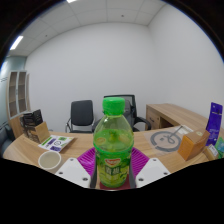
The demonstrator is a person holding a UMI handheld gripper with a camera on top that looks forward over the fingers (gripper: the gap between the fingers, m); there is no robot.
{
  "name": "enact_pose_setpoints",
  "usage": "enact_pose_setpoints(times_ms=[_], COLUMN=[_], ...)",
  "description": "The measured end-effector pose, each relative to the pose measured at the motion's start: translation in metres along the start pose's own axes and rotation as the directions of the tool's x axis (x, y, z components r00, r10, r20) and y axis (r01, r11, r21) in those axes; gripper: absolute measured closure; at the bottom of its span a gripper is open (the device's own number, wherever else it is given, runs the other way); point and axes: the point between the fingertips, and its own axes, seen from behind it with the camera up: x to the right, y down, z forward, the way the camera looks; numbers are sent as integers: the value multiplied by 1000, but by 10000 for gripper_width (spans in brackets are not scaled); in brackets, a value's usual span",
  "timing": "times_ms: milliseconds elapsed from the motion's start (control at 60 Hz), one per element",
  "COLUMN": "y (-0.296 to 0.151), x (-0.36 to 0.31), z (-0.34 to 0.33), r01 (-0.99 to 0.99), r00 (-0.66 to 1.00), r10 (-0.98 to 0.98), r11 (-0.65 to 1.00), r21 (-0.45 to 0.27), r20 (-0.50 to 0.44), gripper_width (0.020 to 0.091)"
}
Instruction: Pour water
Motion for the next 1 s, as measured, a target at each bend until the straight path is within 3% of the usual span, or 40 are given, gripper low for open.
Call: enact_pose_setpoints(times_ms=[133,217,300,500,633,1000], y=[1,14,29,41,6,-104], x=[0,0,-1,-17,-16,-11], z=[-2,-7,-25,-113,-178,-251], r01=[1,19,35,-25,-56,-8], r00=[1000,1000,999,1000,998,1000], r10=[-1,-19,-38,21,51,12], r11=[1000,997,991,970,962,984], r21=[-10,-72,-133,-240,-268,-177], r20=[-9,-10,-20,-20,-26,22], gripper_width=[583,442,378,384,387,384])
